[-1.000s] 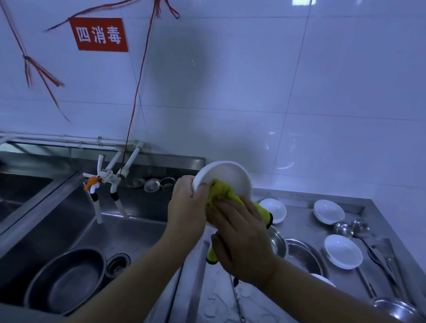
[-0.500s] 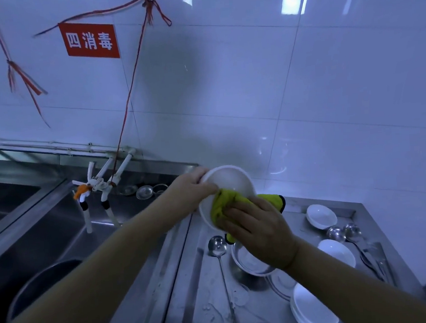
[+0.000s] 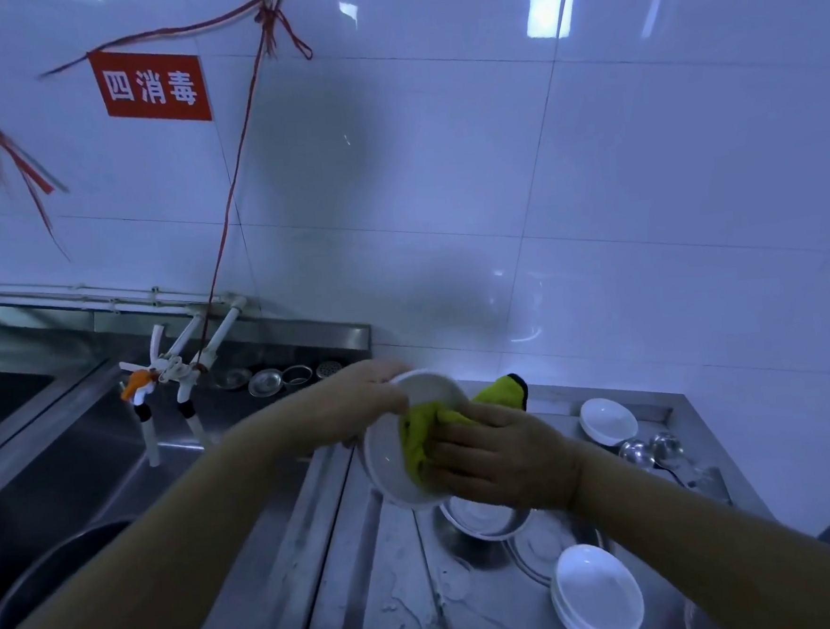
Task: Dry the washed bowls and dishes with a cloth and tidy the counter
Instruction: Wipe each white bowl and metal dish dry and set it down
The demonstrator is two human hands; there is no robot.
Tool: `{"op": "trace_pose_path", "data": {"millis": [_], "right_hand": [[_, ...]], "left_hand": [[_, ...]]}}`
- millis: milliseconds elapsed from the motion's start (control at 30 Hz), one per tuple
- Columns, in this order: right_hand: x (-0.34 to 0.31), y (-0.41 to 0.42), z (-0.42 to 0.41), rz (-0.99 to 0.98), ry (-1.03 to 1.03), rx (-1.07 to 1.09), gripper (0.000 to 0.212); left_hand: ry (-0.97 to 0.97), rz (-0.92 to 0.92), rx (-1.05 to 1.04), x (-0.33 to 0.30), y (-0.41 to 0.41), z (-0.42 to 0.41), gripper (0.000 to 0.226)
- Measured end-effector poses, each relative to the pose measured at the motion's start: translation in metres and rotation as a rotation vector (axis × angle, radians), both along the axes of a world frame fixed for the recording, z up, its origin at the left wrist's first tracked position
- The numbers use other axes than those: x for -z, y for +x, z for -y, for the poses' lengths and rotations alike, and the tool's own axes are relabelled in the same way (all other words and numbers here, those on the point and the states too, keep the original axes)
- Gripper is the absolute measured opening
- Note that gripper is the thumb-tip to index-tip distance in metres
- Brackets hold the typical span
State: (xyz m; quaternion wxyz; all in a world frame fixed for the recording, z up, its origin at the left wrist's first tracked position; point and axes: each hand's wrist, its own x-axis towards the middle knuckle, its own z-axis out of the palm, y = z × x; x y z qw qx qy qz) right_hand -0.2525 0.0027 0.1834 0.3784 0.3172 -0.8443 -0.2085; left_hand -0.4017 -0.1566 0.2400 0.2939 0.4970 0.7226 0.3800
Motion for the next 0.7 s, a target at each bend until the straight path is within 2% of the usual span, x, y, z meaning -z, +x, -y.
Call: {"op": "trace_pose_path", "data": {"millis": [67, 133, 233, 333, 400, 467, 533, 600, 667, 700], "right_hand": [[-0.001, -0.002, 0.003, -0.036, -0.072, 0.043, 0.005], [-0.002, -0.004, 0.012, -0.135, -0.207, 0.164, 0.008], [-0.001, -0.01, 0.033, -0.291, -0.432, 0.299, 0.011], [0.007, -0.014, 0.053, -0.294, -0.54, 0.295, 0.015], [0.011, -0.012, 0.052, -0.249, -0.509, 0.24, 0.02], [0.008, -0.006, 0.038, -0.185, -0.388, 0.169, 0.022], [0.002, 0.001, 0.018, -0.11, -0.208, 0.09, 0.016], [-0.006, 0.008, 0.003, -0.039, -0.021, 0.035, 0.011], [-0.008, 0.011, 0.0, 0.0, 0.036, 0.032, 0.01], [-0.007, 0.011, 0.002, -0.011, 0.006, 0.052, 0.009]], "left_hand": [[0.081, 0.11, -0.064, -0.004, -0.002, 0.0, 0.033], [0.31, 0.209, -0.235, 0.006, 0.008, -0.002, 0.029], [0.608, 0.246, -0.39, 0.029, 0.04, -0.011, 0.038], [0.76, 0.281, -0.443, 0.038, 0.052, -0.016, 0.044], [0.75, 0.246, -0.426, 0.037, 0.046, -0.013, 0.04], [0.665, 0.202, -0.366, 0.033, 0.036, -0.007, 0.037], [0.5, 0.136, -0.258, 0.027, 0.025, -0.001, 0.04], [0.25, 0.049, -0.068, 0.017, 0.011, 0.003, 0.043], [0.084, 0.059, 0.057, 0.008, 0.004, 0.006, 0.042], [0.109, 0.102, 0.046, 0.008, 0.003, 0.007, 0.042]]}}
